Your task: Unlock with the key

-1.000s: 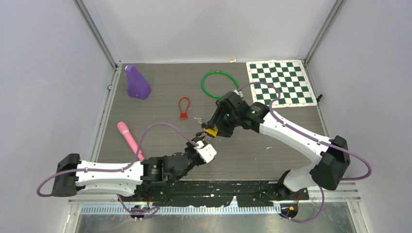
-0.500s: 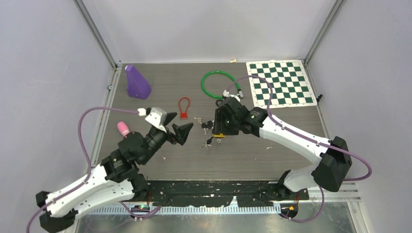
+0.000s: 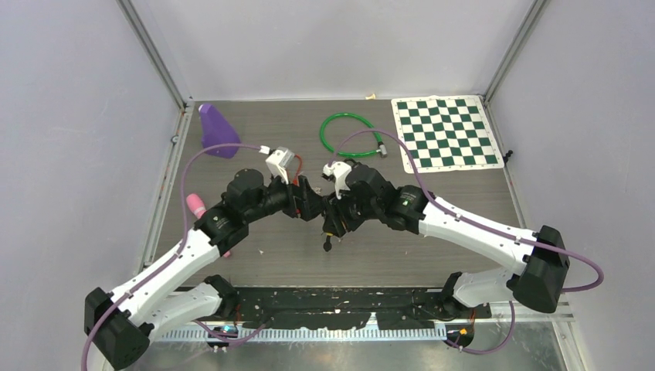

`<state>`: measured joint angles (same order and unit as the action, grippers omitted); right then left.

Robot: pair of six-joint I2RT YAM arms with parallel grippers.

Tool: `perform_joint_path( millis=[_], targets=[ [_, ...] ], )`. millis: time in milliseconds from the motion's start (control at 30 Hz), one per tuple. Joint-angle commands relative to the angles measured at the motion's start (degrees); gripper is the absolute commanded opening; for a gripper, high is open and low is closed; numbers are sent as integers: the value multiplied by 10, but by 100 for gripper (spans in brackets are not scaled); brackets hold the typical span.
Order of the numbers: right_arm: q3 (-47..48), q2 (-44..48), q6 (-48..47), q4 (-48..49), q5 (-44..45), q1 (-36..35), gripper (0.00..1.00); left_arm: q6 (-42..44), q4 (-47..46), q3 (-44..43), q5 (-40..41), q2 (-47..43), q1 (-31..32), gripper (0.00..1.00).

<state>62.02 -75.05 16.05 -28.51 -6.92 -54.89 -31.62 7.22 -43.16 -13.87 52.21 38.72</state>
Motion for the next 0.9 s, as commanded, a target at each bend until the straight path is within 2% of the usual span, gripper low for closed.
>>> perform_joint_path(
  millis=[0,200,433,567,667,767,867],
  targets=[
    [24,29,-47,56,-25,-10,5,-65,-68,7,-104,24,-3,84],
    [22,42,-52,66,-16,-14,5,-74,-32,7,-79,48,-3,76],
    [26,47,-76,64,16,-33,5,-83,28,-8,-30,64,-3,60],
    [34,46,-103,53,58,-57,5,-75,97,-28,33,77,-3,46],
    [41,41,-123,39,114,-72,5,-71,121,-31,59,80,-3,39],
    [42,43,-135,30,117,-82,5,-50,118,-27,59,73,-3,39],
    [29,57,-125,53,96,-80,5,-43,56,6,32,44,-3,38]
  ],
)
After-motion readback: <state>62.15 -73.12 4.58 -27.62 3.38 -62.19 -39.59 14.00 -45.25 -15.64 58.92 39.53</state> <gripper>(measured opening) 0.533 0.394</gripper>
